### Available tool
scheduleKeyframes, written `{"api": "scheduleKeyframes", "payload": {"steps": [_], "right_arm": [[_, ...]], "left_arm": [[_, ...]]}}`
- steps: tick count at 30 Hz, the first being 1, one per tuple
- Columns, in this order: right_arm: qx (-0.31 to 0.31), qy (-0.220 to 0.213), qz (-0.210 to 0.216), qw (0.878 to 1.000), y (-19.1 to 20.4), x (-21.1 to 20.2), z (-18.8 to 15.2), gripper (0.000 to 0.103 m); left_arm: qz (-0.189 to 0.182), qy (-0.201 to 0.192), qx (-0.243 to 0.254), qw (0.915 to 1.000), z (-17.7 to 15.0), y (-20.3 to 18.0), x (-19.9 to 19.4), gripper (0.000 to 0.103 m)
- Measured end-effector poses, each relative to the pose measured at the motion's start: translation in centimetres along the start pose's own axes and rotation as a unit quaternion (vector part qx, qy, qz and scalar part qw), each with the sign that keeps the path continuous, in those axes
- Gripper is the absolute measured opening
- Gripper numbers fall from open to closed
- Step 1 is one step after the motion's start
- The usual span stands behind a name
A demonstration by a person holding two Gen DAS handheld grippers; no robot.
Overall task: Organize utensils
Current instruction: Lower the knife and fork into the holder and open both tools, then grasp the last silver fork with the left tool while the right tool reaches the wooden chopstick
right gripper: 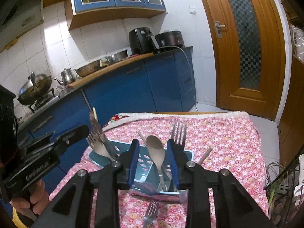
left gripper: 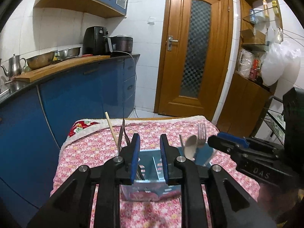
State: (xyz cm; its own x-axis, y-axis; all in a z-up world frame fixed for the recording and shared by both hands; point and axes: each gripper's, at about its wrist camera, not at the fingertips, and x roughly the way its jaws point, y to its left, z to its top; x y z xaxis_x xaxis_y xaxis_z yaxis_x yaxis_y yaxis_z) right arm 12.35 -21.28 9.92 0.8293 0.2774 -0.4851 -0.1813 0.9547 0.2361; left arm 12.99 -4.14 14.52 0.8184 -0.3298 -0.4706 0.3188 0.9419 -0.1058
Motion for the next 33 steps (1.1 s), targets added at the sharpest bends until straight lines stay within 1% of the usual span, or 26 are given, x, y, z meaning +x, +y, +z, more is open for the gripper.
{"api": "scheduleKeyframes", "payload": {"steps": [3,6,12,20,24,29,33], "right_arm": [[0.003,-0.005,0.004,1.000,0.2,-1.1,-0.3,0.033],[0.010,0.000,-0.001,1.000,0.4,-2.0,-1.2,0.033],[0.028,0.040,-0.008,0.999,0.6,-2.8,-4.3,0.033],[0.051,0.099,-0.015,0.994,-0.1,-2.3,-8.8,0.033],[0.066,0.117,-0.023,0.991,-0.9,-2.1,-10.5,0.033],[0.071,0.132,-0.030,0.988,-1.5,-2.1,-11.6,0.033],[0.074,0.136,-0.050,0.987,-2.1,-2.3,-12.3,0.033]], "left_arm": [[-0.002,0.010,-0.003,0.9999,-0.6,-0.3,-1.2,0.020],[-0.001,0.028,-0.008,0.9996,-1.5,-0.3,-1.9,0.020],[0.002,0.067,-0.012,0.9977,-4.3,-0.3,-2.5,0.020],[-0.003,0.115,-0.018,0.9932,-8.1,0.0,-2.2,0.020],[-0.009,0.147,-0.029,0.9887,-9.8,-0.1,-1.3,0.020],[-0.017,0.185,-0.037,0.9819,-11.5,-0.5,0.1,0.020],[-0.024,0.208,-0.040,0.9771,-12.6,-1.4,1.1,0.020]]}}
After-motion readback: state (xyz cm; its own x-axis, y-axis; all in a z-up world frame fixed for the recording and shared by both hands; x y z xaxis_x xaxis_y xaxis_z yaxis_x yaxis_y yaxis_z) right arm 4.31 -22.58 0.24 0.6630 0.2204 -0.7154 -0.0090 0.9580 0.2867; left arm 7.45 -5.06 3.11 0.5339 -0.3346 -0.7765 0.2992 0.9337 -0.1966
